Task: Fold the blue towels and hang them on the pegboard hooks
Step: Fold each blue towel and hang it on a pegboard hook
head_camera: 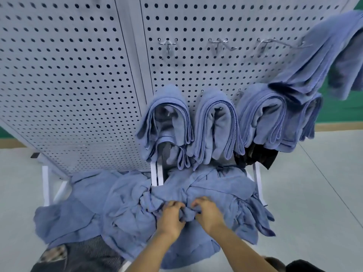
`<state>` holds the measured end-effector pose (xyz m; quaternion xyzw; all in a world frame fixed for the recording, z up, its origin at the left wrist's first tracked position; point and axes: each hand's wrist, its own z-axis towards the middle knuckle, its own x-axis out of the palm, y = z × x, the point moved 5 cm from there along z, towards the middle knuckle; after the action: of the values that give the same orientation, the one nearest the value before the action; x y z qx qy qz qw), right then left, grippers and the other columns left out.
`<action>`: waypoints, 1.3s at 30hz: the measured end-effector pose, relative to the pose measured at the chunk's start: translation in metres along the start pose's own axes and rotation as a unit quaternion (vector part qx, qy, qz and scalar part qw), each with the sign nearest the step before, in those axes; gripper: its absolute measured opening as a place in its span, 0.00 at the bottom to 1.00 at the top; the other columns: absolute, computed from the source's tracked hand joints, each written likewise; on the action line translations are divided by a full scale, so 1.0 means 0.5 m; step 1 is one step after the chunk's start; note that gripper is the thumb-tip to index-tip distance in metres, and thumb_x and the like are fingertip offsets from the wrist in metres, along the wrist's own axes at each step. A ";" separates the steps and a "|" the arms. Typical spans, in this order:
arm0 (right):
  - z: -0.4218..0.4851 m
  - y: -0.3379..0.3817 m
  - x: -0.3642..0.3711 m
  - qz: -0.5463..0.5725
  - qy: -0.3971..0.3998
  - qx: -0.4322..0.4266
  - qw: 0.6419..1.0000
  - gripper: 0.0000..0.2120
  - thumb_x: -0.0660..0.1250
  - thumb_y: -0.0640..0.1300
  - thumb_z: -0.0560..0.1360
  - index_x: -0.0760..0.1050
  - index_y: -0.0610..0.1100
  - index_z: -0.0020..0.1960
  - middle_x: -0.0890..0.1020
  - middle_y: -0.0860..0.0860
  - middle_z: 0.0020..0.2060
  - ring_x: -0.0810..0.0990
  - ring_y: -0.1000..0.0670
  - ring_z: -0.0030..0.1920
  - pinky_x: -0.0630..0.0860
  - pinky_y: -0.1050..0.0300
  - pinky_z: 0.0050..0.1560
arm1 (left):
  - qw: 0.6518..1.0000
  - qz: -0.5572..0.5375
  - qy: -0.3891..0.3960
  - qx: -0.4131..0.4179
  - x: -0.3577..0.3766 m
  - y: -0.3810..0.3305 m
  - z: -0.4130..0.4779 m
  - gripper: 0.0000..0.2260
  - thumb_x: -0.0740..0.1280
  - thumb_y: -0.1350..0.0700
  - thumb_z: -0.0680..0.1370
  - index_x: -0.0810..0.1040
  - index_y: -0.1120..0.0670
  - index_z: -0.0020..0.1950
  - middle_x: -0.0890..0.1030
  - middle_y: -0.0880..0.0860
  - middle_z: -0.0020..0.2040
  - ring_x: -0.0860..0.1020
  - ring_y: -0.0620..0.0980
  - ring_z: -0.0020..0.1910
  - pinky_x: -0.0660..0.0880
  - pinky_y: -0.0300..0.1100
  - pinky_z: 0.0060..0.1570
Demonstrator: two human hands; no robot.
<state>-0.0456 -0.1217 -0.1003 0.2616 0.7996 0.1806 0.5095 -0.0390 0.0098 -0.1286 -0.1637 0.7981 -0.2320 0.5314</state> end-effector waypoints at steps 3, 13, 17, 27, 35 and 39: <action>-0.002 0.011 -0.019 0.012 -0.036 0.008 0.999 0.08 0.63 0.38 0.74 0.77 0.51 0.43 0.79 0.54 0.37 0.78 0.52 0.40 0.74 0.55 0.40 | 0.998 -0.052 -0.043 0.004 -0.020 -0.006 -0.011 0.06 0.67 0.57 0.76 0.79 0.54 0.51 0.75 0.47 0.45 0.75 0.47 0.47 0.66 0.35 0.43; -0.173 0.219 -0.233 0.247 -0.170 -0.153 0.942 0.07 0.64 0.36 0.77 0.79 0.44 0.51 0.74 0.60 0.24 0.72 0.59 0.26 0.67 0.69 0.29 | 0.987 -0.116 -0.093 0.067 -0.283 -0.167 -0.136 0.14 0.63 0.58 0.79 0.64 0.51 0.34 0.67 0.48 0.30 0.64 0.46 0.30 0.60 0.37 0.28; -0.257 0.278 -0.315 0.329 -0.136 -0.197 0.914 0.09 0.64 0.44 0.79 0.72 0.48 0.59 0.77 0.49 0.41 0.74 0.53 0.36 0.75 0.58 0.41 | 0.959 -0.228 -0.128 0.108 -0.431 -0.272 -0.223 0.10 0.63 0.59 0.80 0.72 0.61 0.39 0.70 0.52 0.31 0.66 0.47 0.30 0.63 0.40 0.33; -0.432 0.370 -0.439 0.238 -0.008 -0.276 0.931 0.04 0.66 0.40 0.78 0.76 0.47 0.50 0.82 0.60 0.36 0.79 0.62 0.36 0.73 0.70 0.37 | 0.806 -0.543 -0.095 0.215 -0.681 -0.469 -0.412 0.07 0.60 0.57 0.82 0.75 0.57 0.47 0.77 0.52 0.37 0.75 0.46 0.33 0.74 0.38 0.39; -0.427 0.356 -0.484 0.417 -0.096 -0.192 0.883 0.27 0.68 0.53 0.75 0.70 0.28 0.56 0.76 0.29 0.53 0.79 0.34 0.48 0.76 0.39 0.51 | 0.886 -0.449 -0.010 0.114 -0.546 -0.366 -0.404 0.28 0.70 0.40 0.70 0.75 0.55 0.65 0.81 0.52 0.58 0.79 0.50 0.56 0.75 0.46 0.60; -0.410 0.365 -0.476 0.519 -0.073 -0.183 0.832 0.13 0.64 0.45 0.79 0.77 0.35 0.55 0.83 0.40 0.49 0.82 0.44 0.50 0.78 0.48 0.54 | 0.945 -0.302 0.029 0.120 -0.476 -0.360 -0.409 0.26 0.76 0.51 0.70 0.72 0.47 0.66 0.81 0.44 0.57 0.79 0.41 0.55 0.75 0.35 0.52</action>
<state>-0.1076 -0.1243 0.2577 0.5524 0.4592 0.5420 0.4361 -0.1344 0.0198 0.2199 -0.3259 0.6925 -0.4801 0.4286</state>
